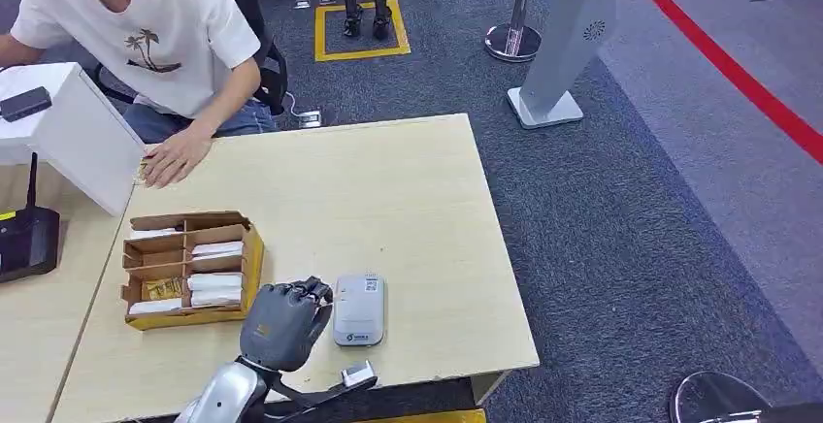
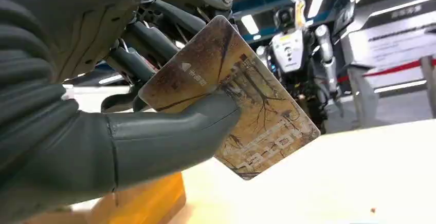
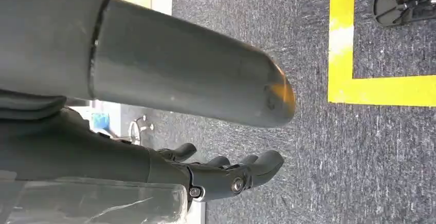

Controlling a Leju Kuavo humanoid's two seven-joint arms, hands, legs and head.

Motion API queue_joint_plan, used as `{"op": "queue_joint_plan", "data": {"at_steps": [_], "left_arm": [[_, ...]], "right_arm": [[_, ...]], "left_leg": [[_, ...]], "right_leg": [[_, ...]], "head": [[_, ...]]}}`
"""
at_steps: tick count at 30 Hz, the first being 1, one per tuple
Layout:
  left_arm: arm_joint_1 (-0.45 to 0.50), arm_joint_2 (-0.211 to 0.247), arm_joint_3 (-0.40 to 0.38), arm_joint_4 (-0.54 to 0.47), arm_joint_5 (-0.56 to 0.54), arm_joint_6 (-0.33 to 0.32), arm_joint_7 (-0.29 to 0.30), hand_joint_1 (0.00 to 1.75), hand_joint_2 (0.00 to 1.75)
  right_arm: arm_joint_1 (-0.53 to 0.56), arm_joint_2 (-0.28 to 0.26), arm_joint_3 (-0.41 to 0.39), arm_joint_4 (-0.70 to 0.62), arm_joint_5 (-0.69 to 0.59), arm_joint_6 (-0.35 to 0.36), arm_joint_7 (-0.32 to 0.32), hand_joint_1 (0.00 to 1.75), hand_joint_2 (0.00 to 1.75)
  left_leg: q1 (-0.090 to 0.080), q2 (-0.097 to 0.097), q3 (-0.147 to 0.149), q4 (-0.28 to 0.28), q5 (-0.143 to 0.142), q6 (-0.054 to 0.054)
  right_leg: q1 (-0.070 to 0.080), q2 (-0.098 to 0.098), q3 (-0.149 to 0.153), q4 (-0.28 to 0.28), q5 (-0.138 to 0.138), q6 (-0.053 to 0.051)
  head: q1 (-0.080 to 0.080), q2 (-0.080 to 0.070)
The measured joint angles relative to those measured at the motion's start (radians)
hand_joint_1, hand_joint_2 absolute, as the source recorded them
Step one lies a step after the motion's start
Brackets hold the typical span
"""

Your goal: Pass the card to the sensor for recognition and then transmit it.

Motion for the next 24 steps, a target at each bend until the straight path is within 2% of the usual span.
{"op": "queue_joint_plan", "data": {"at_steps": [7, 12, 17, 24], "left_arm": [[0.082, -0.008, -0.014, 0.056, 0.012, 0.011, 0.056, 1.75, 1.75], [0.090, -0.006, 0.031, 0.058, -0.007, 0.052, 0.111, 1.75, 1.75], [0.084, -0.005, 0.113, 0.058, -0.012, 0.061, 0.116, 1.75, 1.75], [0.074, -0.011, 0.144, 0.058, -0.032, 0.066, 0.100, 1.75, 1.75]], "right_arm": [[0.000, 0.000, 0.000, -0.002, -0.021, -0.015, 0.000, 0.00, 1.75], [0.001, -0.001, 0.000, -0.002, -0.015, -0.016, 0.000, 0.00, 1.75], [0.002, -0.002, 0.000, -0.002, -0.007, -0.016, 0.000, 0.00, 1.75], [0.001, -0.002, 0.000, -0.002, 0.010, -0.016, 0.000, 0.00, 1.75]], "left_leg": [[0.000, 0.000, 0.000, 0.000, 0.000, 0.000], [0.000, 0.000, 0.000, 0.000, 0.000, 0.000], [0.000, 0.000, 0.000, 0.000, 0.001, 0.000], [0.000, 0.000, 0.000, 0.000, 0.001, 0.000]], "right_leg": [[0.000, 0.000, 0.000, 0.000, 0.000, 0.000], [0.000, 0.000, 0.000, 0.000, 0.000, 0.000], [0.000, 0.000, 0.000, 0.000, 0.000, 0.000], [0.000, 0.000, 0.000, 0.000, 0.000, 0.000]], "head": [[0.000, 0.000], [0.000, 0.000], [0.000, 0.000], [0.000, 0.000]]}}
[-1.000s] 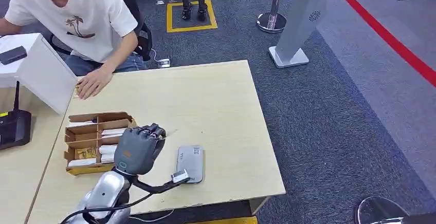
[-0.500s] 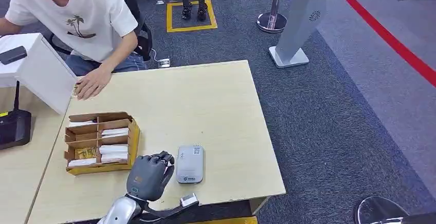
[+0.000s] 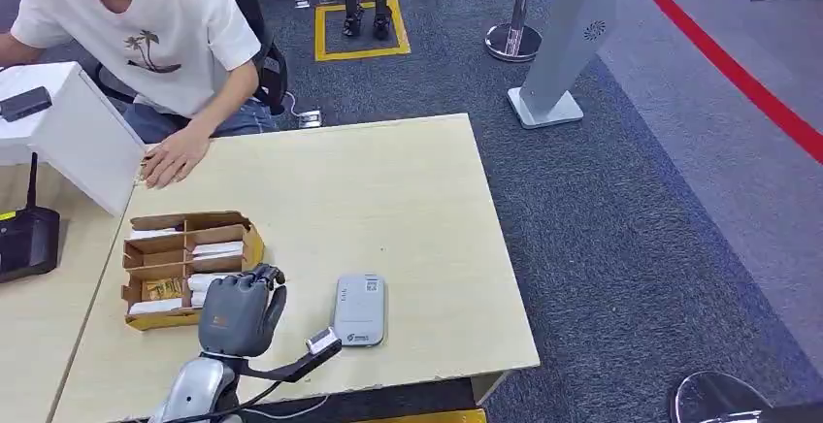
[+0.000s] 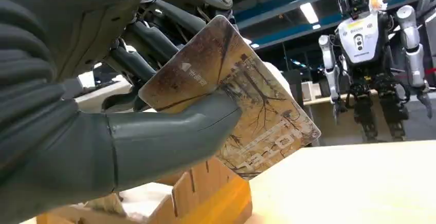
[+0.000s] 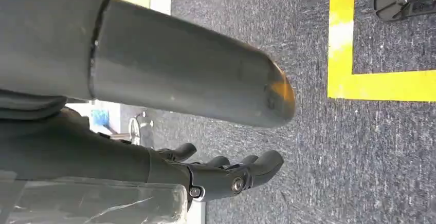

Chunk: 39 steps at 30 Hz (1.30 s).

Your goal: Pass the card to the sensor for recognition and then transmit it.

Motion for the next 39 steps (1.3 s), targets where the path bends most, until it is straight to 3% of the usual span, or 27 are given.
{"op": "queue_joint_plan", "data": {"at_steps": [14, 39], "left_arm": [[-0.081, -0.050, 0.003, 0.049, 0.046, -0.003, -0.064, 1.75, 1.75], [-0.148, -0.136, -0.019, 0.172, 0.120, -0.010, -0.092, 1.75, 1.75]], "right_arm": [[-0.001, -0.003, 0.000, 0.000, 0.043, 0.007, 0.000, 0.00, 1.75], [-0.005, -0.007, 0.000, -0.001, 0.066, 0.015, -0.006, 0.00, 1.75]], "left_leg": [[0.000, 0.000, 0.000, 0.000, 0.000, 0.000], [0.000, 0.000, 0.000, 0.000, 0.000, 0.000]], "right_leg": [[0.000, 0.000, 0.000, 0.000, 0.000, 0.000], [0.000, 0.000, 0.000, 0.000, 0.000, 0.000]], "head": [[0.000, 0.000], [0.000, 0.000]]}}
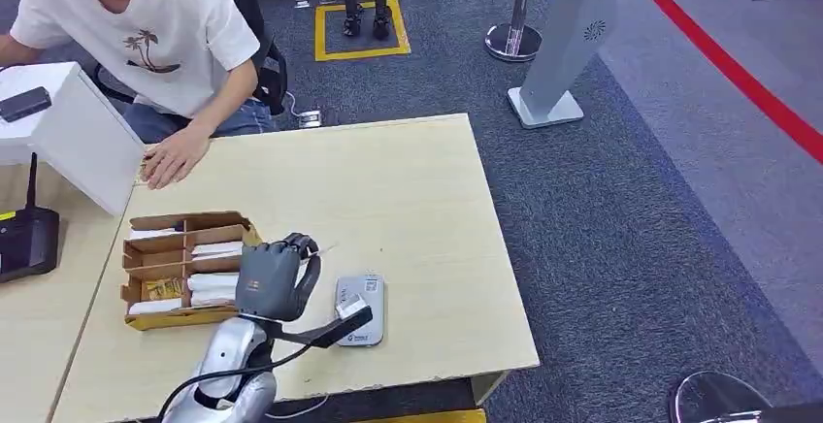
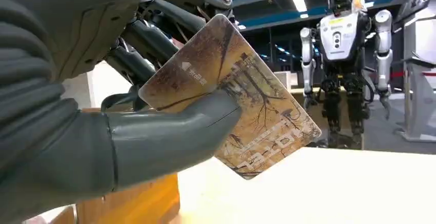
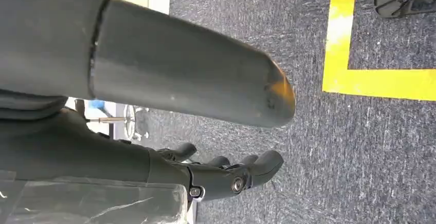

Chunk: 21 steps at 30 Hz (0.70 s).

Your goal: Pass the card to the sensor for recognition and then transmit it.

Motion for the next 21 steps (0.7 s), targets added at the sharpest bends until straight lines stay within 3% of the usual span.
{"op": "queue_joint_plan", "data": {"at_steps": [21], "left_arm": [[0.005, -0.033, -0.070, 0.061, 0.042, -0.019, -0.028, 1.75, 1.75]], "right_arm": [[-0.001, 0.000, 0.000, 0.000, 0.005, 0.000, 0.000, 0.00, 1.75]], "left_leg": [[0.000, 0.000, 0.000, 0.000, 0.000, 0.000]], "right_leg": [[0.000, 0.000, 0.000, 0.000, 0.000, 0.000]], "head": [[0.000, 0.000]]}}
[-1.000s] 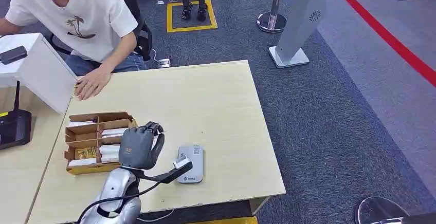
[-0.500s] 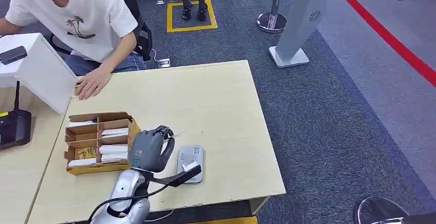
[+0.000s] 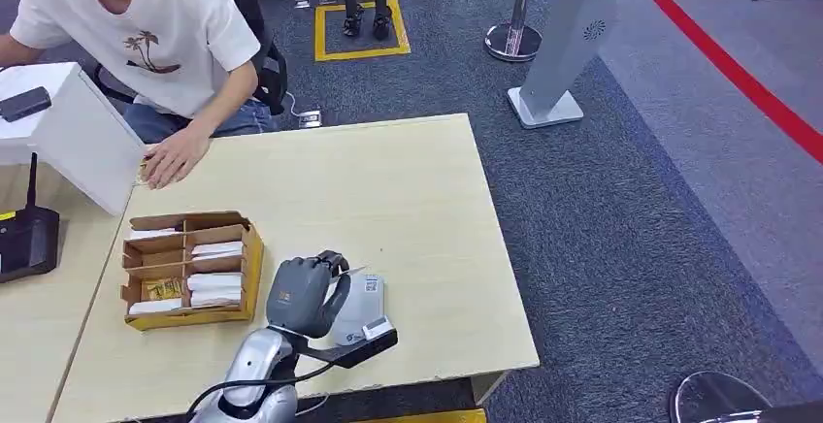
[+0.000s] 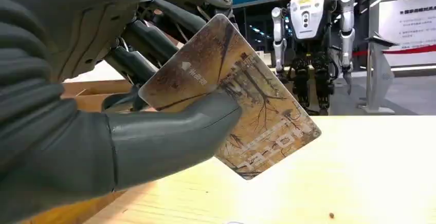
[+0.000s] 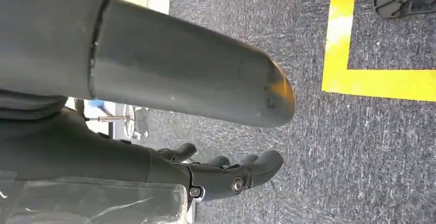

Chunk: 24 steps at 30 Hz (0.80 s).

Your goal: Pass the card to the sensor for recognition and then transmit it.

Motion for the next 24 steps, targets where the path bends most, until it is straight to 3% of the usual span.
{"op": "queue_joint_plan", "data": {"at_steps": [24], "left_arm": [[0.070, 0.045, -0.003, 0.013, -0.048, -0.035, 0.050, 1.75, 1.75]], "right_arm": [[0.000, 0.000, 0.000, 0.000, -0.025, -0.002, 0.009, 0.00, 1.75]], "left_leg": [[0.000, 0.000, 0.000, 0.000, 0.000, 0.000]], "right_leg": [[0.000, 0.000, 0.000, 0.000, 0.000, 0.000]], "head": [[0.000, 0.000]]}}
